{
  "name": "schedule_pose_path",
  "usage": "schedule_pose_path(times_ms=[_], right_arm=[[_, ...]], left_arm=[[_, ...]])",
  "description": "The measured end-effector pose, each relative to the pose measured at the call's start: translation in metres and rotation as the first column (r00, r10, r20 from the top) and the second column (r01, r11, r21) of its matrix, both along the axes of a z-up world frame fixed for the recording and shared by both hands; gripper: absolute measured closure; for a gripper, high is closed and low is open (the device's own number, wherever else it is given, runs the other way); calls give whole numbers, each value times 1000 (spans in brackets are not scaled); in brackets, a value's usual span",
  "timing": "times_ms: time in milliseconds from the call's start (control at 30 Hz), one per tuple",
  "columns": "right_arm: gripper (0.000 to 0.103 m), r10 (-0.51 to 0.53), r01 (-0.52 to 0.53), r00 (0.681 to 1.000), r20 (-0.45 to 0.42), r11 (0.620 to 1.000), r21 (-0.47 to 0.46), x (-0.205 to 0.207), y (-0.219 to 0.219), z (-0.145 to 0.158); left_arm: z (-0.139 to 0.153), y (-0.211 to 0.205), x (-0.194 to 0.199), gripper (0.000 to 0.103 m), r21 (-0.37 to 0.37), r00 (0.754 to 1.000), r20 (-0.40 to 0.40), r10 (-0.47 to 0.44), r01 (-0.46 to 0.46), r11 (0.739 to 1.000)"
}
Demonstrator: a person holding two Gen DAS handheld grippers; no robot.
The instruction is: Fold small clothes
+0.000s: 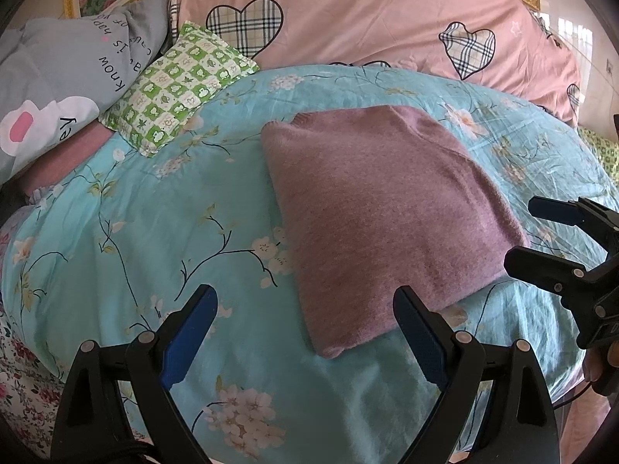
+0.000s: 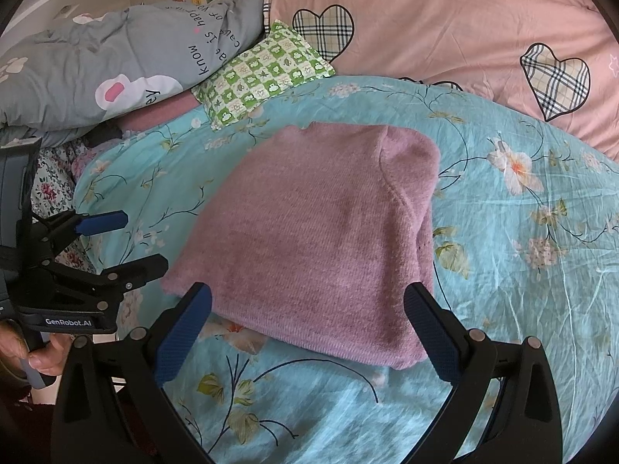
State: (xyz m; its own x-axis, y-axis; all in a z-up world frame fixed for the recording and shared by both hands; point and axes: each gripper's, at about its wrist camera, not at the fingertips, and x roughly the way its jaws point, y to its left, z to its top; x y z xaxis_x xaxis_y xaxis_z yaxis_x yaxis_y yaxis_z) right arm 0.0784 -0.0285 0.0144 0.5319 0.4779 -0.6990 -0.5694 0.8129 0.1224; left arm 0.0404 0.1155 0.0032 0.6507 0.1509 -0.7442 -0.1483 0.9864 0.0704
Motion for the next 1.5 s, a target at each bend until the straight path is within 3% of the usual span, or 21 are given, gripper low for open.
schedule_pose_path(times_ms=[1500], right_arm=[[3, -21, 21, 1000, 5, 999, 29, 18, -4, 10]], left_arm=[[11, 5, 18, 10, 13, 1000, 11, 4, -4, 1000]])
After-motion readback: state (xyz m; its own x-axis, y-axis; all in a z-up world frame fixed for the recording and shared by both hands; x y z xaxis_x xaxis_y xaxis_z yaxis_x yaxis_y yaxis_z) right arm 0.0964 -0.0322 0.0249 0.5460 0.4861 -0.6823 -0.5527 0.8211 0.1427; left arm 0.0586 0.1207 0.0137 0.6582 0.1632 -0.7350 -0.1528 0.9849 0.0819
